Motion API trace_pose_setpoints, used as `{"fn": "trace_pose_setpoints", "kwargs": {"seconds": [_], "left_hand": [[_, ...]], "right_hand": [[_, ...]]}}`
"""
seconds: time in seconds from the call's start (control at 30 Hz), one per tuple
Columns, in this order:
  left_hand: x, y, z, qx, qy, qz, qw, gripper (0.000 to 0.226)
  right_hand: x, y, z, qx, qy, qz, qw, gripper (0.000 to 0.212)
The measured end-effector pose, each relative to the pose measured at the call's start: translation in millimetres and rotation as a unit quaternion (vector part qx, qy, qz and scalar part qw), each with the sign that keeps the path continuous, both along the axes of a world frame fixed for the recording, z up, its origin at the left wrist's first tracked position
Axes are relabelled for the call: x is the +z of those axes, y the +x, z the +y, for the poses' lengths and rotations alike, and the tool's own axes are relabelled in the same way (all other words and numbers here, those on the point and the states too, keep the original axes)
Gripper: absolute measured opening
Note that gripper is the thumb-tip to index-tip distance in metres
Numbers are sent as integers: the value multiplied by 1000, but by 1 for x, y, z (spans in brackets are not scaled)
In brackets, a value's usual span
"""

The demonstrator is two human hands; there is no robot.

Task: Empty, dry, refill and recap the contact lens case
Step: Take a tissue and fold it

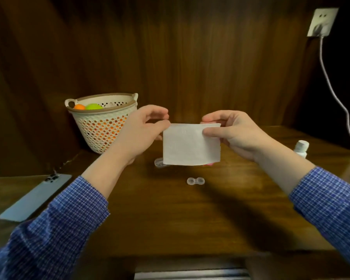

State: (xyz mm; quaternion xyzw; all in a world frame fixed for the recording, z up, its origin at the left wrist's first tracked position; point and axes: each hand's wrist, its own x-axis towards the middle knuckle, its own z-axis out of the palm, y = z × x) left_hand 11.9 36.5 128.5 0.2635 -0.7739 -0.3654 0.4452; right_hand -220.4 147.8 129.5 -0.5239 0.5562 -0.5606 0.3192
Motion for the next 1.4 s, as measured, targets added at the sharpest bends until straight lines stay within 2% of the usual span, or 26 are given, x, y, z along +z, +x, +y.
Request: {"fn": "trace_pose_setpoints", "kwargs": {"seconds": [0.07,0.2,0.43,0.57,0.63,0.73,0.8,0.83,0.87,0.93,1.0,1.1,1.23,1.4], "left_hand": [[-1,1,5,-12,-1,-40,999,16],[5,0,20,-26,-104,-137,985,6],[3,-9,32,-101,-101,-229,963,11],[-7,-7,26,-112,-46,-231,965,14],[-14,-5,23,-122,22,-187,974,13],[-25,-4,17,-136,170,-78,973,13],[-34,-5,13,-152,260,-8,954,14],[-38,-7,12,-155,289,18,944,14],[-43,-9,11,-151,309,39,938,14],[-51,-15,11,-133,329,63,933,13],[-59,-20,8,-115,339,70,931,14],[-68,-27,-1,-74,334,50,938,13],[-85,-34,-15,1,283,-35,958,12],[-98,-40,-20,-27,301,-56,951,12]], "right_hand": [[3,2,5,-1,2,44,999,17],[7,4,11,-2,-4,140,990,17],[12,9,17,21,-7,233,972,14],[6,7,19,-15,-23,261,965,20],[3,5,18,-47,-45,262,963,24],[-9,-1,12,-67,-2,207,976,26],[-23,-2,8,-6,87,74,993,33],[-31,-1,7,39,128,-9,991,39],[-38,2,6,82,155,-69,982,46],[-52,9,1,139,172,-124,967,56],[-63,14,-8,140,173,-157,962,56],[-78,12,-25,83,130,-165,974,41],[-97,4,-41,-16,61,-74,995,25],[-108,-2,-43,12,46,-53,997,14]]}}
